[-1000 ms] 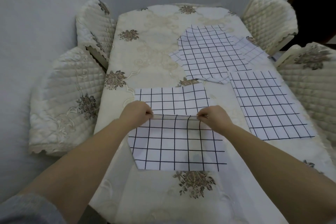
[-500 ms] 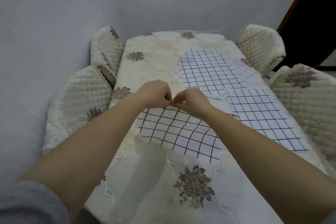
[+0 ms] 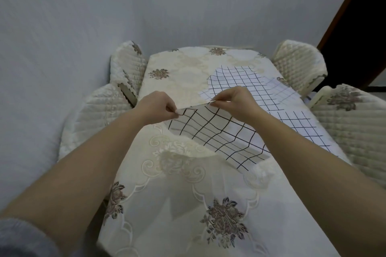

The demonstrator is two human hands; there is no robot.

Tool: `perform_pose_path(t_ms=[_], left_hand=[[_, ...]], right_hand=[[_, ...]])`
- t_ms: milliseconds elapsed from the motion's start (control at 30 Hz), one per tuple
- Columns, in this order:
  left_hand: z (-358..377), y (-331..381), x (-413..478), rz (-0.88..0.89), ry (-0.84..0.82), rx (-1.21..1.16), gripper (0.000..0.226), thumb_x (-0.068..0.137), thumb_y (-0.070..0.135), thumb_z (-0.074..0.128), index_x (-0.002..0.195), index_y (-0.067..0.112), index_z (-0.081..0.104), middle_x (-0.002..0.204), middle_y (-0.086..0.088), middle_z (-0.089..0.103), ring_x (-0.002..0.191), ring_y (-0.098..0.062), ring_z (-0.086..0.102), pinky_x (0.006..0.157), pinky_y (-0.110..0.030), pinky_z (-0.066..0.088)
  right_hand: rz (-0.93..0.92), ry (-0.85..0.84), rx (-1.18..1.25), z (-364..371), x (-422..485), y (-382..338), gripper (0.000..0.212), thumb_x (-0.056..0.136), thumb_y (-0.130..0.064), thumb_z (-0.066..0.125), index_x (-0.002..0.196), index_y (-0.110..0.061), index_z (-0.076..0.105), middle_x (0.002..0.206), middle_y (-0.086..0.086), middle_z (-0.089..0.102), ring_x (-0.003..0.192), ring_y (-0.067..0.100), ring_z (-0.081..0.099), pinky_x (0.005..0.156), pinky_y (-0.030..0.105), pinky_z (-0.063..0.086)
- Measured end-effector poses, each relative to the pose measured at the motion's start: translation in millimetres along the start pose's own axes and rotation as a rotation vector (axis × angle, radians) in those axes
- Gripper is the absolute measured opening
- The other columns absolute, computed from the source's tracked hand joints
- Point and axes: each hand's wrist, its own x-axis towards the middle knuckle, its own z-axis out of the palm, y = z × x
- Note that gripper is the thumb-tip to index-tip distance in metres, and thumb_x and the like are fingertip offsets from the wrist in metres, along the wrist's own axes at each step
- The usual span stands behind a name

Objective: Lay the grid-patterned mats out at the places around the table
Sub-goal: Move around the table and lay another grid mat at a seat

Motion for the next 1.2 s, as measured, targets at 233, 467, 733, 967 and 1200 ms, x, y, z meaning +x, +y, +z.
perform_pose_path(t_ms=[233,467,733,967,1200], left_hand=[[11,-10,-7,-0.008,0.146,-0.146,0.057,0.076,0.036,0.077,0.129,0.025,0.059,0.126,0.004,0.064,0.118,-0.01,0.057,0.096,-0.027,0.045],[12,-3,-4,-0.011,0.298,-0.203,0.035,0.085,0.018,0.068,0.12,0.016,0.067,0.119,-0.001,0.068,0.102,-0.021,0.065,0.082,-0.022,0.046],[10,-16,-4,-0.182,0.35,-0.697,0.029,0.083,0.021,0.072,0.068,-0.002,0.063,0.062,-0.009,0.05,0.058,-0.017,0.045,0.057,-0.027,0.036],[0,-18,-5,-0.24,0.355,-1.353,0.015,0.088,0.011,0.064,0.093,-0.003,0.065,0.083,-0.009,0.072,0.079,-0.025,0.068,0.066,-0.031,0.059],[48,-34,-35,-0.393,0.129,-1.251,0.018,0.087,0.004,0.063,0.069,0.005,0.064,0.055,-0.004,0.06,0.054,-0.016,0.061,0.057,-0.027,0.058]], right_hand=[[-0.001,-0.013,0.101,-18,0,-4,0.01,0.08,-0.019,0.075,0.088,-0.013,0.076,0.078,-0.008,0.072,0.071,-0.004,0.065,0.069,0.01,0.049],[-0.017,-0.007,0.225,-37,1,-10,0.007,0.082,-0.02,0.069,0.084,-0.015,0.073,0.085,0.018,0.071,0.073,0.015,0.057,0.073,0.028,0.042],[0.086,0.137,0.552,-50,2,-1,0.008,0.078,-0.02,0.065,0.07,-0.021,0.069,0.074,0.005,0.061,0.073,0.023,0.055,0.072,0.036,0.042],[0.227,0.207,0.672,-27,3,13,0.016,0.09,-0.018,0.061,0.075,-0.013,0.061,0.068,0.003,0.059,0.048,0.01,0.054,0.045,0.02,0.042],[0.453,0.239,0.837,28,0,26,0.014,0.092,-0.019,0.059,0.079,-0.012,0.061,0.081,0.007,0.065,0.07,0.022,0.062,0.068,0.034,0.054]])
